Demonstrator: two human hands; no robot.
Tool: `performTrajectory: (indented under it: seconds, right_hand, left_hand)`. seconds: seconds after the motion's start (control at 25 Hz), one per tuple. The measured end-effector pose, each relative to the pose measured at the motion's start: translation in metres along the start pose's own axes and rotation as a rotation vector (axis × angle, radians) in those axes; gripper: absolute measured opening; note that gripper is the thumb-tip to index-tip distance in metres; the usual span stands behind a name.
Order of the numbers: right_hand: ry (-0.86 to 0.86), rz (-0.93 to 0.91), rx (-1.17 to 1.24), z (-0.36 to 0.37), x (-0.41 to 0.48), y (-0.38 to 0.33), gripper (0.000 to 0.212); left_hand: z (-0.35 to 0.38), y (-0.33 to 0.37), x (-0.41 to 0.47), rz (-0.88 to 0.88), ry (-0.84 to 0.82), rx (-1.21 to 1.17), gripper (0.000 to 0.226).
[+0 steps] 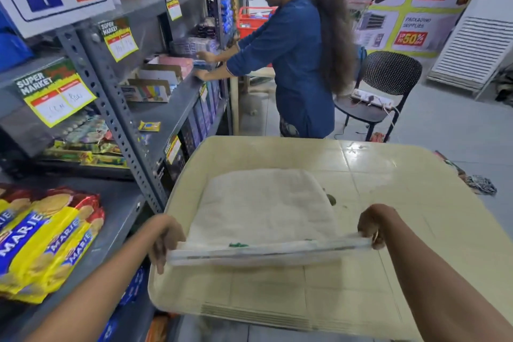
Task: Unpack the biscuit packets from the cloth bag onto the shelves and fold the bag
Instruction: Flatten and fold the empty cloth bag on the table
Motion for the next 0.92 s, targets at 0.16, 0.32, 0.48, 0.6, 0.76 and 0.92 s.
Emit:
performTrajectory:
  seconds: [0.16, 0.32, 0.48, 0.6, 0.76, 0.92]
  right_hand:
    - [-0.025, -0.037, -0.049, 0.008, 0.009, -0.004, 0.014]
    - [0.041, -0.187, 0.629, -0.027, 0.033, -0.014, 0.014]
    - [-0.079, -0.36, 1.531, -0.07, 0.051, -0.014, 0.025]
    - [-0.205, -0.378, 1.517, -0.091, 0.055, -0.044, 0.034]
    - [-0.157, -0.471, 1.659, -0.116, 0.067, -0.083, 0.037]
    - [0.114, -0.418, 1.332, -0.078, 0.074, -0.117, 0.046]
  left_hand:
    - [0.003, 0.011, -0.004, 0.07, -0.103, 0.13, 0.049]
    - [-0.043, 0.018, 0.005, 0.113, 0.084, -0.055, 0.024]
    - [-0.1, 0.018, 0.024, 0.245, 0.258, -0.63, 0.021]
    - [-0.125, 0.029, 0.047, 0.319, 0.303, -1.046, 0.019]
    - [-0.147, 0.046, 0.083, 0.371, 0.544, -1.215, 0.021]
    - [-0.126, 0.044, 0.09, 0.224, 0.973, -0.521, 0.069]
Point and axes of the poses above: each hand's wrist, its own x-axis towards the middle knuckle, its own z-axis out of the palm, y = z × x, the point moved 9 cm from there along x, towards the middle knuckle, and after that the axes turned 10 degrees about z, right-handed, at the moved point
